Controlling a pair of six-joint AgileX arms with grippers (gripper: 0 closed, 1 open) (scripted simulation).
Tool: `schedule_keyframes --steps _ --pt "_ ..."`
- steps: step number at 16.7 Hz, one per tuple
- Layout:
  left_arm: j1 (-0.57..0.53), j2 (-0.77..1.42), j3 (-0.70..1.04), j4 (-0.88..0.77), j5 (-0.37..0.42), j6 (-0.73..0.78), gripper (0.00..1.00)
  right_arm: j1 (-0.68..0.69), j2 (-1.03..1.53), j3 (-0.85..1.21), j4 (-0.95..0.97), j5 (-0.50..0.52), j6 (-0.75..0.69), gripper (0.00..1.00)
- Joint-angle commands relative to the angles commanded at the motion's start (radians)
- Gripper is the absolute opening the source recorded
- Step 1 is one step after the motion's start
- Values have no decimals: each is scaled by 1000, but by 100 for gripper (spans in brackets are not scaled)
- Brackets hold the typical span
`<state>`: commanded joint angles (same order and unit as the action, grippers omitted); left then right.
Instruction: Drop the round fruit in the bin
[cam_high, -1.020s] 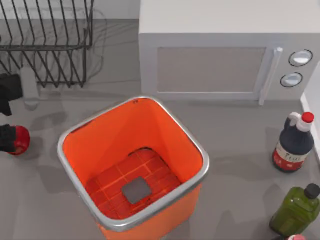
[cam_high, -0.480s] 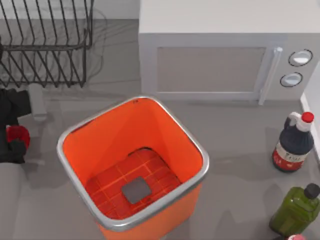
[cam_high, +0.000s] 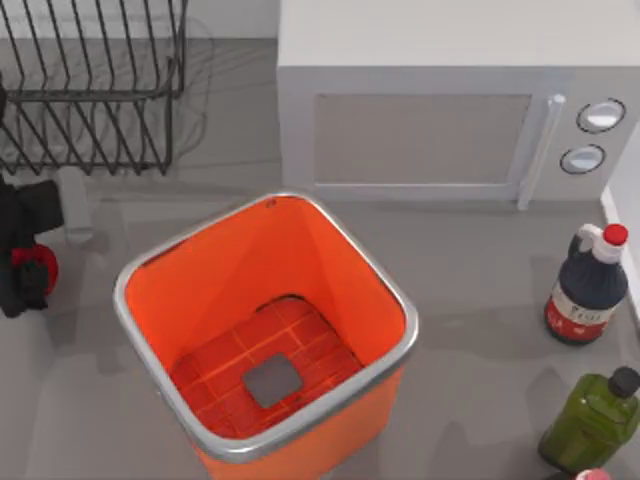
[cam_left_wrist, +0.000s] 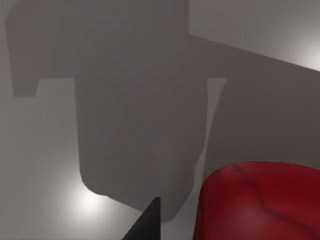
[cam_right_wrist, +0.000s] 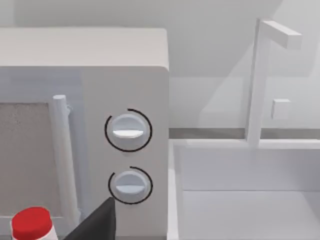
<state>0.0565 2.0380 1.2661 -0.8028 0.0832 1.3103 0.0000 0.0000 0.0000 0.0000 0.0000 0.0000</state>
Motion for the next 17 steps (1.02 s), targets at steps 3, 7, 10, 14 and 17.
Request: schedule_keyframes --steps 3,7,10,14,17 --pt "0 0 0 0 0 0 17 0 0 0 0 0 0 100" --pt "0 0 0 0 0 0 0 0 0 0 0 0 0 100" --pt "0 0 0 0 0 0 0 0 0 0 0 0 0 100" --pt "4 -10 7 4 -5 5 0 0 0 0 0 0 0 100" --pt "5 -15 44 -34 -5 7 0 0 0 0 0 0 0 100"
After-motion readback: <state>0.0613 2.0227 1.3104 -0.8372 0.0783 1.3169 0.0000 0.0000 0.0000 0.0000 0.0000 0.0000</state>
